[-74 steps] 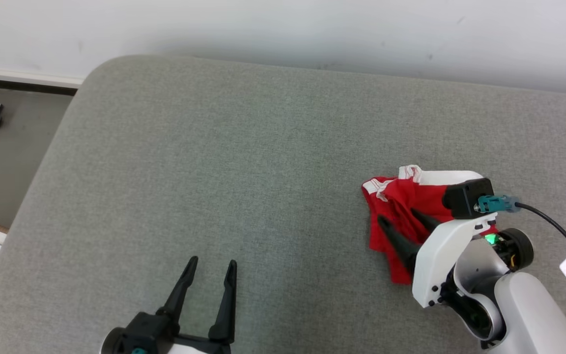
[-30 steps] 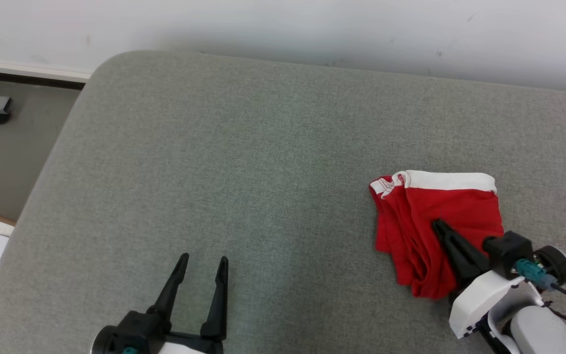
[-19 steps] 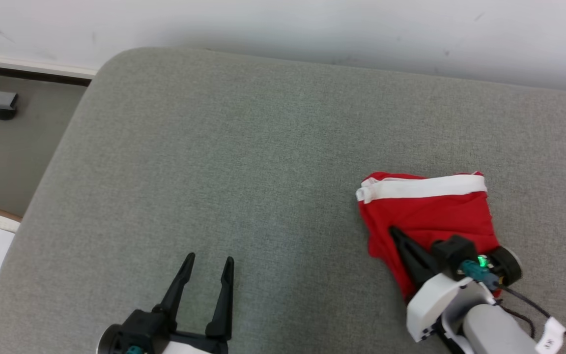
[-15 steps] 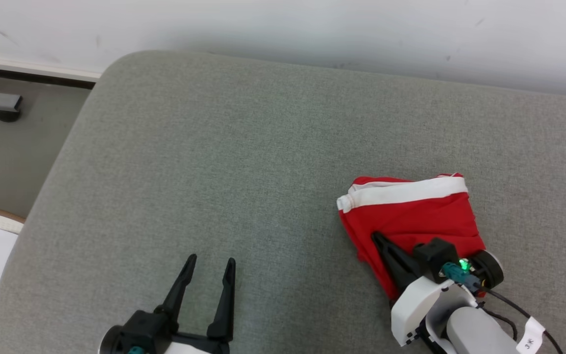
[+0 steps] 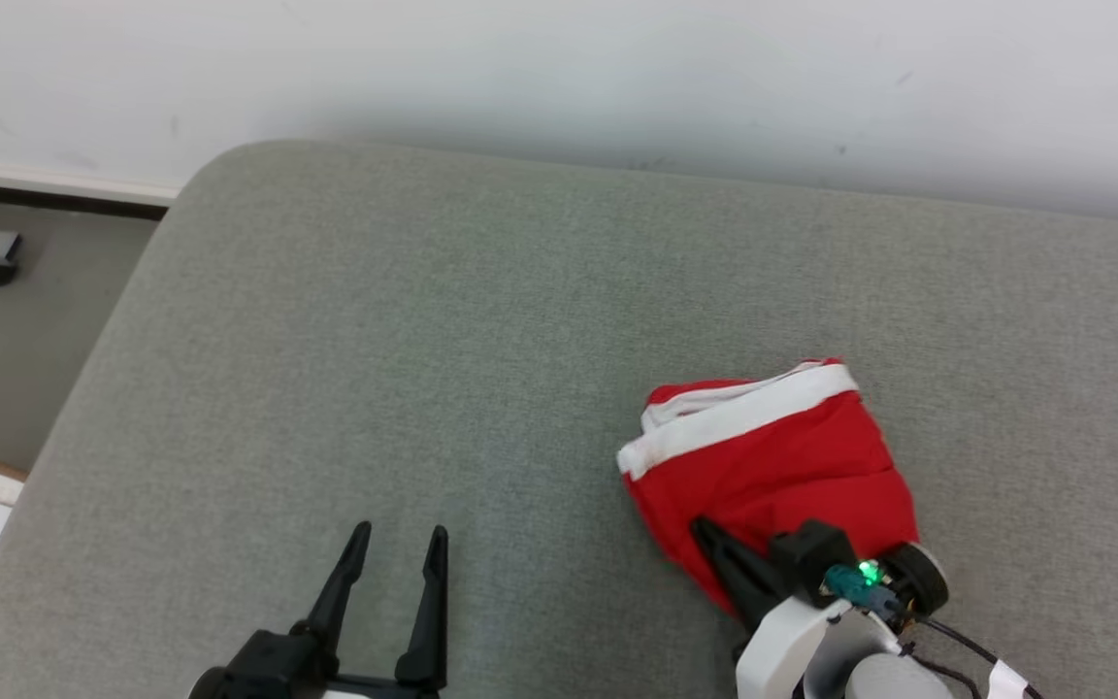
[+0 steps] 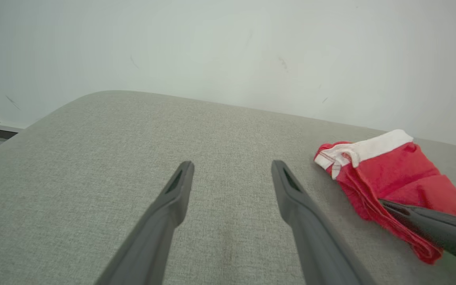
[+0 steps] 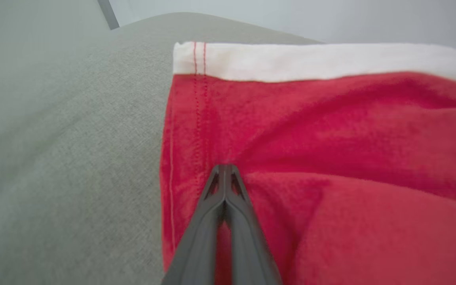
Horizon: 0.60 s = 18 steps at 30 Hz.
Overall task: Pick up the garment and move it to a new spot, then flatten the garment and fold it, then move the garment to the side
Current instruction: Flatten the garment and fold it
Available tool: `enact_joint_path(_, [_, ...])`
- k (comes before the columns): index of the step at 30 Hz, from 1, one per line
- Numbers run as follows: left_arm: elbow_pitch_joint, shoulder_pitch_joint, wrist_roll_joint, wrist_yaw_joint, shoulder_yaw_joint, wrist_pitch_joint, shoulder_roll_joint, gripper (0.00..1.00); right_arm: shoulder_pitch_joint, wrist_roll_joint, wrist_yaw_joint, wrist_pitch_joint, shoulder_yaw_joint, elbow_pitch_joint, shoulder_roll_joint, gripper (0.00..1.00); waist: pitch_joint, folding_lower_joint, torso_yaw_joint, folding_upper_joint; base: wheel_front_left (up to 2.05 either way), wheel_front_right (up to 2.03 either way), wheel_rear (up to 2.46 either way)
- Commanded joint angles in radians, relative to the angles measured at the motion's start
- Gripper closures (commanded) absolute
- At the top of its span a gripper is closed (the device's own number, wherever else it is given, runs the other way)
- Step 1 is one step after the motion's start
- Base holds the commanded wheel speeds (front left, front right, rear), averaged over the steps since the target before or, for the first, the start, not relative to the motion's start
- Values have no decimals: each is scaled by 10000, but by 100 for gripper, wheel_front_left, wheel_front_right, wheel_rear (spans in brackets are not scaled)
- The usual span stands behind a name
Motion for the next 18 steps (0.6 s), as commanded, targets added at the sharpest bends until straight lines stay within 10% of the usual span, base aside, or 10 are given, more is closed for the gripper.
enact_joint_path(1, [18, 117, -82, -22, 46, 2, 30, 0, 234, 213, 3, 107, 203, -86, -20, 100, -141, 0, -185, -1, 0, 0, 0])
enact_joint_path(18, [91, 603, 86, -190, 391, 3, 31, 0, 1494, 991, 2, -569, -601, -1719, -482, 99, -1022, 0, -758, -1, 0, 0, 0])
